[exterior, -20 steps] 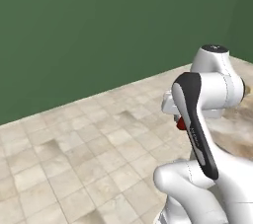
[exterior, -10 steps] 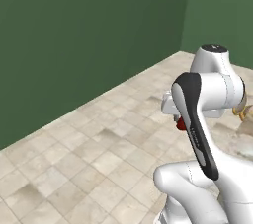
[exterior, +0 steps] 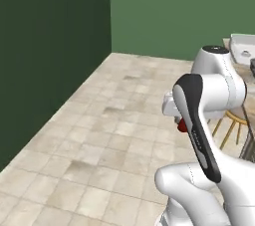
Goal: Place the cold items (avocado and bell pepper) from the fridge in one tupperware on the dining counter. Place the warm items (kebab skewer and hot dog) in the stove area in another tupperware.
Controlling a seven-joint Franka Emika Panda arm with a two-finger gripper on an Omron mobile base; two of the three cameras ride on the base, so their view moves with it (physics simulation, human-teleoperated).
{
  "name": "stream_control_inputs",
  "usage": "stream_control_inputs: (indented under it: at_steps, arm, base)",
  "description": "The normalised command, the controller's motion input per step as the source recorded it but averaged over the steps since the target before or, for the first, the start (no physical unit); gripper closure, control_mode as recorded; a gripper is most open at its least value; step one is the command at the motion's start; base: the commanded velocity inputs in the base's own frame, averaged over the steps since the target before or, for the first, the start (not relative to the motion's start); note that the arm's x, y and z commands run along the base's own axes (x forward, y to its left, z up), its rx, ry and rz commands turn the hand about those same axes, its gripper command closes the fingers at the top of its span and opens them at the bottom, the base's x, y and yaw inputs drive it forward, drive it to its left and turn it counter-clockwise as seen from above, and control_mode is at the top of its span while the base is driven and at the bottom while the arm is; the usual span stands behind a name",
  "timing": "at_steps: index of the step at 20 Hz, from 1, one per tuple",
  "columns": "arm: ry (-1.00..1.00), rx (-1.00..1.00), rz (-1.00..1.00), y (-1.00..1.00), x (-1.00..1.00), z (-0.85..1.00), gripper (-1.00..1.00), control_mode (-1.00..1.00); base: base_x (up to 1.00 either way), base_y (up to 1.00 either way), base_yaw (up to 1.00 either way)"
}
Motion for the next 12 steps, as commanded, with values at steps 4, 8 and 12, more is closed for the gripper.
stream_control_inputs:
  at_steps: [4, 8, 12]
  arm:
    - [0.00, 0.00, 0.00, 0.00, 0.00, 0.00, 1.00, 1.00]
    - [0.00, 0.00, 0.00, 0.00, 0.00, 0.00, 1.00, 1.00]
    - [0.00, 0.00, 0.00, 0.00, 0.00, 0.00, 1.00, 1.00]
  base:
    - [0.96, 0.68, -0.67]
    - [1.00, 0.45, -0.57]
    - [1.00, 0.23, -0.47]
